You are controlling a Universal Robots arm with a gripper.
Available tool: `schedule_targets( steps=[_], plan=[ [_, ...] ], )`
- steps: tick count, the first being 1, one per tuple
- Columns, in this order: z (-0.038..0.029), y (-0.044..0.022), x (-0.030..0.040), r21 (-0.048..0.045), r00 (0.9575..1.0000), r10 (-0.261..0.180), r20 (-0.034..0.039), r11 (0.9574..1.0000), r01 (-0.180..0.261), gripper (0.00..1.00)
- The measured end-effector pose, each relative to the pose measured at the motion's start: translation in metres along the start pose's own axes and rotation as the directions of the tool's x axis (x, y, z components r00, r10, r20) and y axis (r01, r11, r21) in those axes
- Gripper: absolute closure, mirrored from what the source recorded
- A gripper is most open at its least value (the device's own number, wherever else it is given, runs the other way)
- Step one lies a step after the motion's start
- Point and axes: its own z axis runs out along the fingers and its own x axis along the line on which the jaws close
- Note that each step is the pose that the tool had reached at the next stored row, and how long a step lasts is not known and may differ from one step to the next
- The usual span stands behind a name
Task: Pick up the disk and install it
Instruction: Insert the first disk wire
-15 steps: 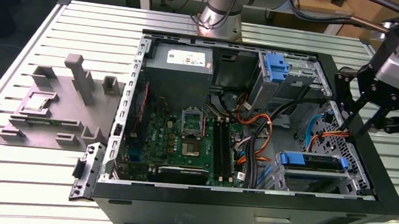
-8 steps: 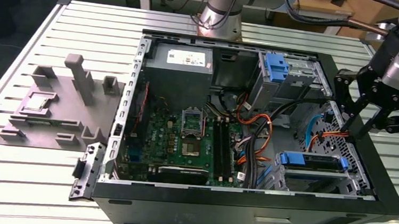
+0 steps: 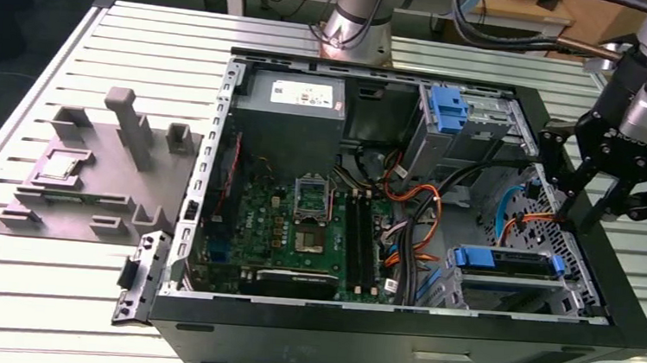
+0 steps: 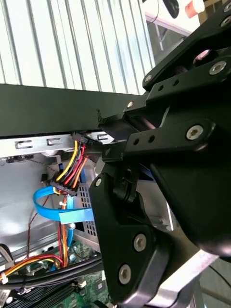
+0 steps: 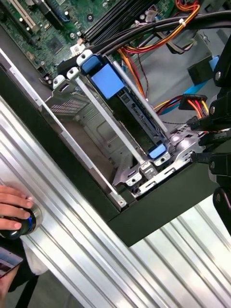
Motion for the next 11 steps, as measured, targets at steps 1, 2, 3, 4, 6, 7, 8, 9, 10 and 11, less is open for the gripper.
schedule_targets(
  steps=[1, 2, 3, 4, 6, 7, 8, 9, 10, 11],
  plan=[
    [0.0001, -0.0008, -0.0006, 0.0011, 1.0, -0.006, -0.0004, 1.0, 0.006, 0.68],
    [0.0002, -0.0013, -0.0011, 0.0022, 0.9999, -0.013, -0.001, 0.9999, 0.013, 0.68],
    [0.0004, -0.0016, -0.0014, 0.0035, 0.9998, -0.02, -0.0016, 0.9998, 0.02, 0.68],
    [0.0007, -0.0017, -0.0015, 0.005, 0.9996, -0.028, -0.0025, 0.9996, 0.028, 0.68],
    [0.0008, -0.002, -0.0018, 0.0041, 0.999, -0.043, -0.0077, 0.9991, 0.043, 0.68],
    [0.0007, -0.0023, -0.002, 0.002, 0.9988, -0.048, -0.0114, 0.9988, 0.048, 0.68],
    [0.0007, -0.003, -0.0026, 0.0016, 0.9985, -0.052, -0.013, 0.9986, 0.052, 0.68],
    [0.0007, -0.0039, -0.0033, 0.0022, 0.9983, -0.056, -0.0135, 0.9984, 0.056, 0.68],
    [0.0007, -0.0046, -0.004, 0.0027, 0.9981, -0.06, -0.0138, 0.9982, 0.06, 0.68],
    [0.0008, -0.0053, -0.0046, 0.0031, 0.998, -0.062, -0.0142, 0.9981, 0.062, 0.68]
  ],
)
